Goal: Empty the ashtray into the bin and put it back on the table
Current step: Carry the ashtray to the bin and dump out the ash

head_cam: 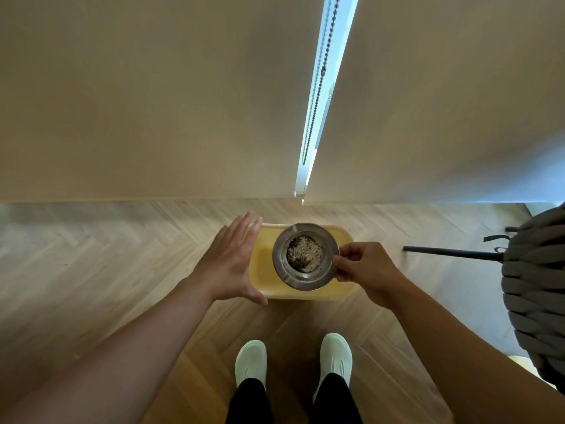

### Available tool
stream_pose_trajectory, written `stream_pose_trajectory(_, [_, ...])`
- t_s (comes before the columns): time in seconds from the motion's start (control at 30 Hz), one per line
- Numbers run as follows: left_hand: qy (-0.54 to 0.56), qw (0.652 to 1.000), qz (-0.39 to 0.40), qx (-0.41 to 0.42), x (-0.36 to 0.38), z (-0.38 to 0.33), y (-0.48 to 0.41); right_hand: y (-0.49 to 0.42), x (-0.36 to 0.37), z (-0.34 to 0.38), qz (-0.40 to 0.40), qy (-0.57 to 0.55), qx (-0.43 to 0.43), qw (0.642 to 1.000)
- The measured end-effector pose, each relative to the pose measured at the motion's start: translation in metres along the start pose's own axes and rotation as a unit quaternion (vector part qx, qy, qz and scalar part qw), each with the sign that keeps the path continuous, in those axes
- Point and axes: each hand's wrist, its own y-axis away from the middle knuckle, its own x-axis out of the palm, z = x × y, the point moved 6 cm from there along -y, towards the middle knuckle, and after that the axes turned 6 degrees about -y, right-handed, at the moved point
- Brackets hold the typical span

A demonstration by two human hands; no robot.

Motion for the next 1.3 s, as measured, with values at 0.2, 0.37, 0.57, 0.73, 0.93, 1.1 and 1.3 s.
stream_pose_trajectory(0.2, [-0.023,0.999,0.011,-0.029,0.029,0.004,-0.011,-0.03,0.004,-0.008,0.008,0.015,-0.009,1.0])
stream_pose_trajectory(0.37, [-0.027,0.999,0.016,-0.034,0.035,0.007,-0.014,-0.041,0.012,-0.013,0.016,0.023,-0.013,1.0])
stream_pose_trajectory(0.57, [-0.025,0.999,0.007,-0.035,0.038,0.01,-0.019,-0.049,0.015,-0.019,-0.002,0.052,-0.029,0.998])
stream_pose_trajectory(0.73, [-0.032,0.999,0.006,-0.041,0.038,0.01,-0.018,-0.046,0.013,-0.009,-0.074,0.189,-0.143,0.969])
stream_pose_trajectory(0.93, [-0.027,0.999,0.007,-0.046,0.039,0.011,-0.019,0.003,0.052,0.006,-0.034,0.45,-0.521,0.725])
stream_pose_trajectory(1.1, [-0.028,0.999,0.004,-0.04,0.04,0.012,-0.019,0.021,0.07,-0.02,-0.02,0.532,-0.577,0.62])
stream_pose_trajectory(1.3, [-0.028,0.999,0.002,-0.04,0.04,0.011,-0.019,0.02,0.062,-0.018,-0.039,0.521,-0.562,0.641])
